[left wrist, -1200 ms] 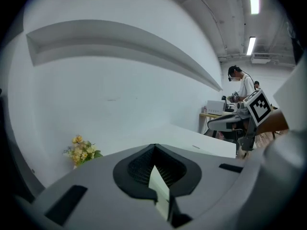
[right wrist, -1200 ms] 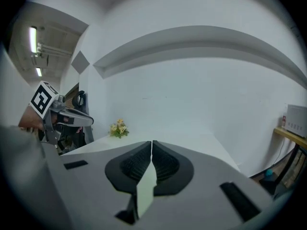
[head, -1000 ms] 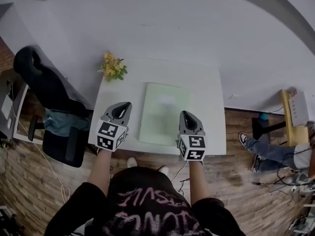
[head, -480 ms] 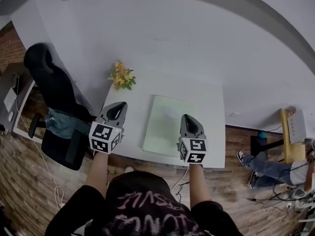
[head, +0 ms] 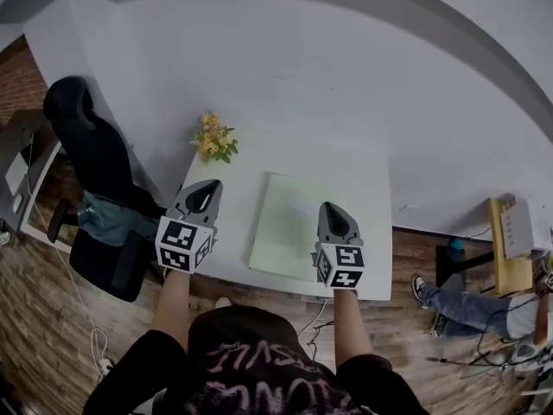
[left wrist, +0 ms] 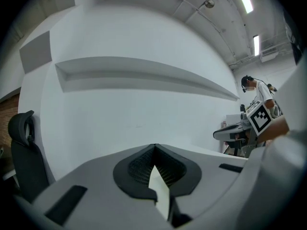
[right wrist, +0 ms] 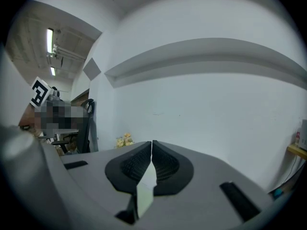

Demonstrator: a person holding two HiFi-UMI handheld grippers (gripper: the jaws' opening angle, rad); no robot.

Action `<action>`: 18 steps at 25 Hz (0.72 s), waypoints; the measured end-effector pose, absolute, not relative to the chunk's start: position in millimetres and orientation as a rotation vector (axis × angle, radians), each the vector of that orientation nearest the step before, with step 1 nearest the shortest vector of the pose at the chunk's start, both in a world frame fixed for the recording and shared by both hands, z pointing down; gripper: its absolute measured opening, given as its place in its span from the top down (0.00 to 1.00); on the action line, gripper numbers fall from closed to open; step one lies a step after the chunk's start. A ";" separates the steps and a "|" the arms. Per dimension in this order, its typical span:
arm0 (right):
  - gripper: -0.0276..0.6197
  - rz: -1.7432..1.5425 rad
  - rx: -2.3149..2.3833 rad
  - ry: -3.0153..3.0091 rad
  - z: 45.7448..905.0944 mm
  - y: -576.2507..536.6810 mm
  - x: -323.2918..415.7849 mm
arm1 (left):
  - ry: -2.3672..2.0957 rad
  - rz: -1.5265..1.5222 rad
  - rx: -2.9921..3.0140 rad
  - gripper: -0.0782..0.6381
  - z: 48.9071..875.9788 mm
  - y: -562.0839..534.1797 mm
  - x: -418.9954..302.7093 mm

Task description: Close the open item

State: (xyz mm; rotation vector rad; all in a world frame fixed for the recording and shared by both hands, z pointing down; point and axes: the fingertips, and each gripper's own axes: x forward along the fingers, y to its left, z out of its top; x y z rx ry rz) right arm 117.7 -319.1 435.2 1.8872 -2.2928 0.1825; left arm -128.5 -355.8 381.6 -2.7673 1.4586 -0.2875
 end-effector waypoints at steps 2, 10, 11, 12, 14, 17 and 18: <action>0.92 0.176 1.876 -2.298 433.8 -318.7 117.0 | 1.483 -0.267 -2.764 0.87 380.6 -355.6 -131.3; 0.92 0.178 1.881 -2.295 431.3 -318.5 130.2 | 1.481 -0.256 -2.760 0.87 375.7 -353.1 -120.0; 0.92 0.179 1.881 -2.298 431.5 -318.9 130.9 | 1.480 -0.258 -2.758 0.87 375.0 -353.0 -118.3; 0.92 0.181 1.882 -2.299 431.8 -319.3 132.0 | 1.477 -0.259 -2.756 0.87 374.3 -353.0 -116.5; 0.92 0.186 1.890 -2.297 432.6 -318.8 135.7 | 1.470 -0.259 -2.757 0.87 374.3 -352.6 -112.9; 0.92 0.192 1.897 -2.287 434.5 -315.0 140.8 | 1.466 -0.258 -2.768 0.87 377.6 -350.2 -108.5; 0.92 0.193 1.895 -2.284 435.3 -313.4 141.5 | 1.466 -0.260 -2.771 0.87 378.8 -349.4 -107.6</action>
